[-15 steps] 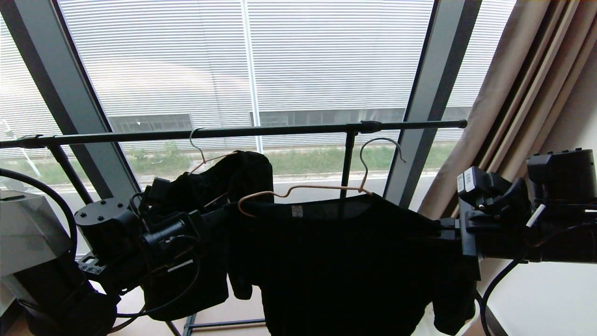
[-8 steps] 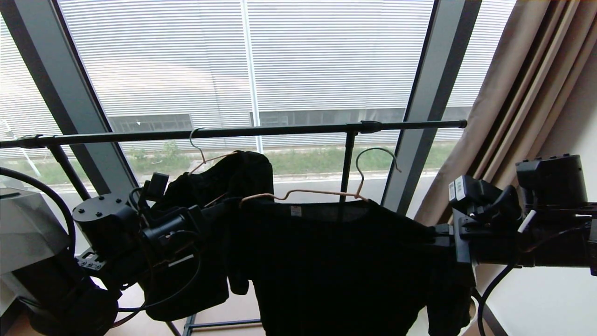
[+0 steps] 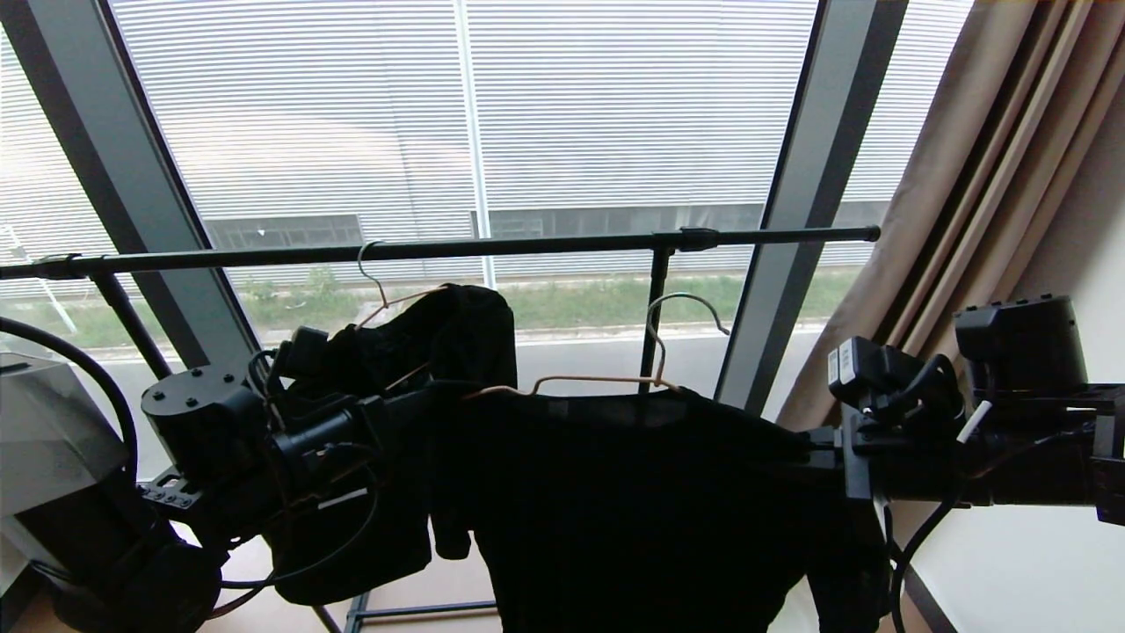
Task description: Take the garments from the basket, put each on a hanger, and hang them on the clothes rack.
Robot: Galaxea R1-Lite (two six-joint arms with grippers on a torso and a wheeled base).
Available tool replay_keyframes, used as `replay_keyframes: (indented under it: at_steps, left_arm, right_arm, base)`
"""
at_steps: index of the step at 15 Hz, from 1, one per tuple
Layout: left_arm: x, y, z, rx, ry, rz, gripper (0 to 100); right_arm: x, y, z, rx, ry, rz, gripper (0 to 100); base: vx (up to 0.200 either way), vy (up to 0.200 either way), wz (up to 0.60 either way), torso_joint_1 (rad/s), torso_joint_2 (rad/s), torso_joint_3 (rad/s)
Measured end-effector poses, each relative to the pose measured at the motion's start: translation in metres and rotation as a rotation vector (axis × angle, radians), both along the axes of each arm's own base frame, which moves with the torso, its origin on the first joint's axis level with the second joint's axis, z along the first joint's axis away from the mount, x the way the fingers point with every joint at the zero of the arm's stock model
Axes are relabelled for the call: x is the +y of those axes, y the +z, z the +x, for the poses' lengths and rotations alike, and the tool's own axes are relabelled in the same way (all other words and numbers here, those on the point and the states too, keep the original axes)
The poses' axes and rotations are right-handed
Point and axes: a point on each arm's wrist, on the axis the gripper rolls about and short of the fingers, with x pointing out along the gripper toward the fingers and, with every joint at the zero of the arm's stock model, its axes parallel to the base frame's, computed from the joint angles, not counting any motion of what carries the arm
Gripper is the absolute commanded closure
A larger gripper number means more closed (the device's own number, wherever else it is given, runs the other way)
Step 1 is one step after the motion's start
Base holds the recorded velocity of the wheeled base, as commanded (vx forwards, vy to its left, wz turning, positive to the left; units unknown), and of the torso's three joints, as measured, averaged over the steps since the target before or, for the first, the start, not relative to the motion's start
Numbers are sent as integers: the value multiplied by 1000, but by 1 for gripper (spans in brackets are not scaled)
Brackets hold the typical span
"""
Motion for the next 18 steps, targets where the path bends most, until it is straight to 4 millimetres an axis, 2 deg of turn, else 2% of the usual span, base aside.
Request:
replay_keyframes:
  at_steps: [11,18]
  left_arm:
    - [-13,17,-9,-83,-57,98,100]
    - [-40,25,-22,-144,-160,114,100]
  right_arm:
    - [15,-10,3,30,50,-2,100]
    - [26,-21,11,69,37,24,100]
  base:
    - [0,0,0,0,0,0]
    - [0,0,0,0,0,0]
